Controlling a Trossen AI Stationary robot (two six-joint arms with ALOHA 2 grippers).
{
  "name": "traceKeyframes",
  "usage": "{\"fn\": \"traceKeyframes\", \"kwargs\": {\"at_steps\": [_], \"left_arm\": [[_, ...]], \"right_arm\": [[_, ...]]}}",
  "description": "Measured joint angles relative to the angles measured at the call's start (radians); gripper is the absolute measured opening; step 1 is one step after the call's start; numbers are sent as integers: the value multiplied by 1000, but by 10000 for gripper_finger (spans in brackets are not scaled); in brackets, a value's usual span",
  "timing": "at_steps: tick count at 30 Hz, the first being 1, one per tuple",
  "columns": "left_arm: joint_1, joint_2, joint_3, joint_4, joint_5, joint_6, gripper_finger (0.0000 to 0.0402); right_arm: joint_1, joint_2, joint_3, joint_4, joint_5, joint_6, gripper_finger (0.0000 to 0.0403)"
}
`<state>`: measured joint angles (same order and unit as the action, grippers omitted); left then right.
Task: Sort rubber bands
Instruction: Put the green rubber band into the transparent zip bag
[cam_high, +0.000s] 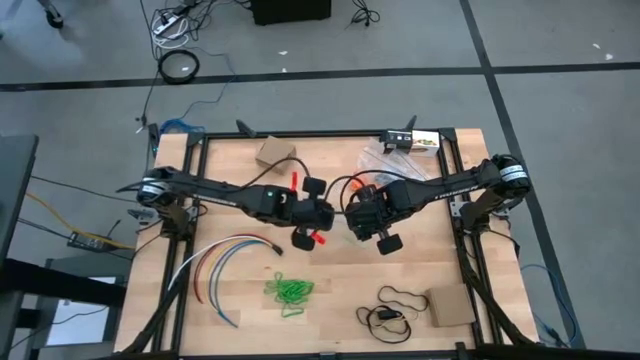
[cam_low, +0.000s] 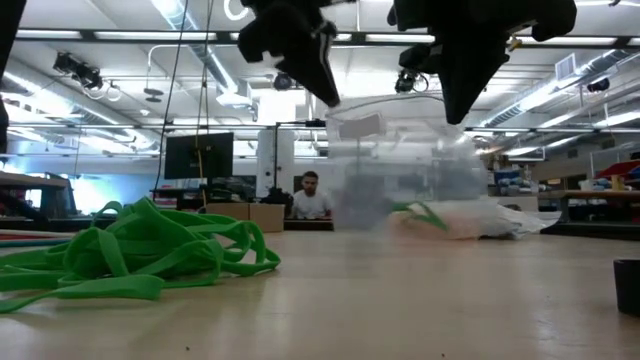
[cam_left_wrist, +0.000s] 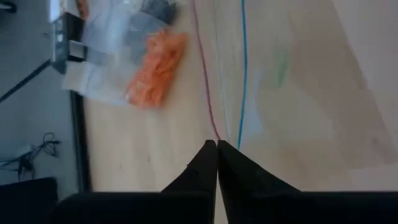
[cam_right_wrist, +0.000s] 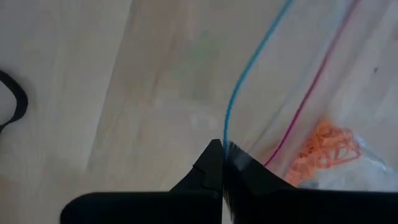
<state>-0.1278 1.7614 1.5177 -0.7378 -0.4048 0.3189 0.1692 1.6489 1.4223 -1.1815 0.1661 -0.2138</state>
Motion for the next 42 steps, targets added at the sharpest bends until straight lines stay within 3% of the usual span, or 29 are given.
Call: {"fn": "traceKeyframes", "kwargs": {"at_steps": [6,10,18,23,27,32,42], "left_arm": [[-12,-105,-11,-145,-19,-111,20],[-61,-221,-158,-134,-20,-206,12],[-193,-454,-597,165,-31,-401,6],[-236,-469,-768,389,-28,-622,6],[-245,-458,-870,443,-28,-710,6],[-244,-458,-940,496,-29,-800,6],[-244,-458,-948,548,-29,-794,6]], "right_arm": [[0,0,0,-21,-2,-7,0],[0,0,0,-34,-1,-19,0],[-4,0,0,-34,-1,-43,0],[-6,0,0,-32,-1,-28,0],[-6,0,-1,-32,-1,-15,0],[-6,0,-1,-30,-2,-1,0],[-6,0,-1,-33,-6,10,0]]}}
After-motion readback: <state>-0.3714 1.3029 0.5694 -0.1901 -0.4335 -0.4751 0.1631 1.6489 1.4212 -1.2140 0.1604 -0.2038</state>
